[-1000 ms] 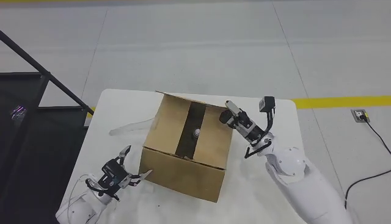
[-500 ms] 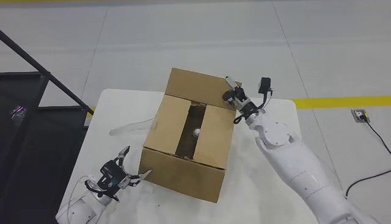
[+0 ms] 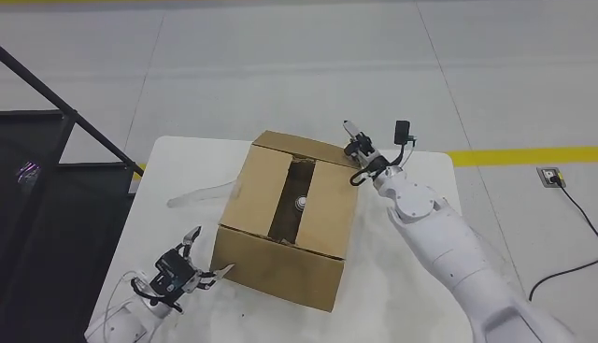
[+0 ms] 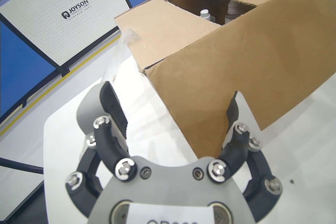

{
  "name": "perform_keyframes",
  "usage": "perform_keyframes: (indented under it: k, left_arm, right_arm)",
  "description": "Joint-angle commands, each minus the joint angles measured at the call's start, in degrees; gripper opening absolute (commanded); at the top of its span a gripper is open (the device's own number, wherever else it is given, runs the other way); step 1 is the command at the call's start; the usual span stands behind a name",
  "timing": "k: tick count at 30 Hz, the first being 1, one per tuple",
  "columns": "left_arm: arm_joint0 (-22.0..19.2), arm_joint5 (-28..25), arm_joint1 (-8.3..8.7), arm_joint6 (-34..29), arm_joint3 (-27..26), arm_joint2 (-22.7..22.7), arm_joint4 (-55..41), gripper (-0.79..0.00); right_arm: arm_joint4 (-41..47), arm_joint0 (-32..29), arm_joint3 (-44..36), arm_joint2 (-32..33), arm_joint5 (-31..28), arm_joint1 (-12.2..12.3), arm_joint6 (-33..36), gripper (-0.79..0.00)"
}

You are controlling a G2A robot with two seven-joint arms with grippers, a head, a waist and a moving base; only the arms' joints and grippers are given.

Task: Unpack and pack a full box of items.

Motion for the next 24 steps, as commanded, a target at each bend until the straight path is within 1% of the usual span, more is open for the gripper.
perform_keyframes:
  k: [1,3,6,8,10,11,13,16,17,21,24]
  left_arm:
    - [0.53,0.83,0.03,1.02,-0.39,-1.09,-2.17,0.0]
    - [1.45,2.2,0.07,2.4,-1.13,-2.57,-4.48,0.0]
    - [2.32,4.1,-0.01,3.21,-1.29,-4.4,-8.61,0.0]
    - [2.15,5.8,-0.24,1.82,-0.67,-5.14,-12.48,0.0]
    - [1.15,7.85,-0.48,-0.57,0.23,-5.09,-14.85,0.0]
    - [0.1,10.17,-0.67,-2.55,1.05,-4.61,-15.05,0.0]
    - [-1.27,12.34,-1.06,-4.42,1.85,-3.04,-15.82,0.0]
    - [-4.61,13.51,-1.57,-6.99,4.06,0.19,-15.38,0.0]
    - [-5.74,13.0,-1.73,-7.3,4.83,1.38,-15.33,0.0]
    - [-10.54,14.32,-2.43,-8.04,9.03,5.22,-14.15,0.0]
    - [-12.56,15.52,-2.85,-8.2,11.12,7.19,-13.32,0.0]
  right_arm:
    - [-0.22,-0.42,-0.36,0.91,-3.47,0.0,-1.66,0.0]
    - [-1.37,-1.18,-1.63,1.94,-7.29,0.2,-2.9,0.0]
    - [-2.16,-2.54,-4.62,3.21,-10.15,0.63,-2.21,0.0]
    - [-2.51,-3.77,-7.62,4.18,-11.12,1.08,-0.22,0.0]
    - [-2.55,-5.51,-11.31,5.18,-11.72,1.65,2.83,0.0]
    - [-2.18,-7.13,-14.57,5.71,-11.59,2.06,5.84,0.0]
    - [-1.4,-9.25,-18.68,6.72,-10.83,2.77,10.28,0.0]
    - [-1.24,-13.11,-26.03,8.24,-6.52,4.19,19.21,0.0]
    - [-1.6,-14.19,-27.92,9.13,-4.28,4.7,20.86,0.0]
    - [-1.6,-14.19,-27.92,9.13,-4.28,4.7,20.86,0.0]
    - [-1.6,-14.19,-27.92,9.13,-4.28,4.7,20.86,0.0]
